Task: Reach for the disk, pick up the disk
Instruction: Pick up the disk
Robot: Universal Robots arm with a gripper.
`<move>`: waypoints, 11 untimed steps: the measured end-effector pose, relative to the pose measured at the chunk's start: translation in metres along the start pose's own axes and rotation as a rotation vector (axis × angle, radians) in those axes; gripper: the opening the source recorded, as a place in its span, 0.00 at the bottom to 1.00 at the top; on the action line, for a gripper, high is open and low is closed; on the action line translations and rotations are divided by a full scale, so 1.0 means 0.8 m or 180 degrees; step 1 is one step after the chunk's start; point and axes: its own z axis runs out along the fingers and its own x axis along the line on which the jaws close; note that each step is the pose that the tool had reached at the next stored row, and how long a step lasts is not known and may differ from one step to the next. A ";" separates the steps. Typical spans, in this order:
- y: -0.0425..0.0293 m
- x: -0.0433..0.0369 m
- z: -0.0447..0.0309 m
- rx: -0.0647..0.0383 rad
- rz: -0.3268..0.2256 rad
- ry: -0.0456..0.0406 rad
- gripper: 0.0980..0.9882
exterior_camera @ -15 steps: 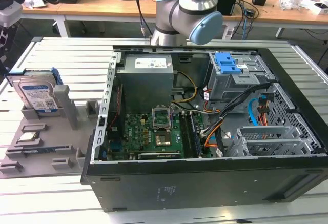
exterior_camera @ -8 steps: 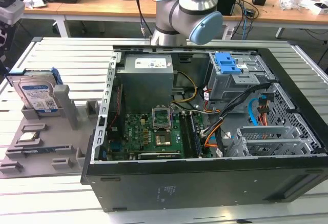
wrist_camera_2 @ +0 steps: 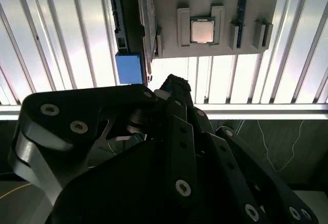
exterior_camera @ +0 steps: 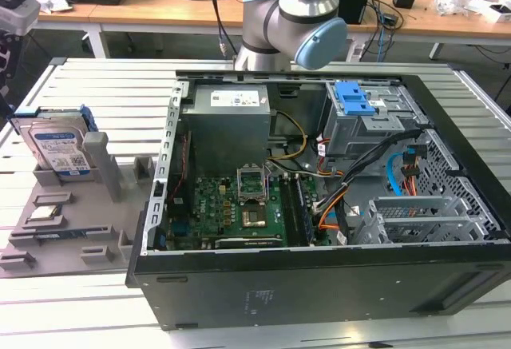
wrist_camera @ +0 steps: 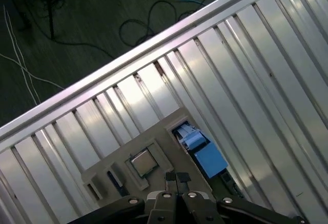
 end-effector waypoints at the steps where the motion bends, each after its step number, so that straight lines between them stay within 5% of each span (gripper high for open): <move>1: 0.0000 0.000 0.0000 0.0000 -0.0027 0.0001 0.01; 11: 0.0000 0.000 0.0000 0.0000 -0.0364 0.0014 0.01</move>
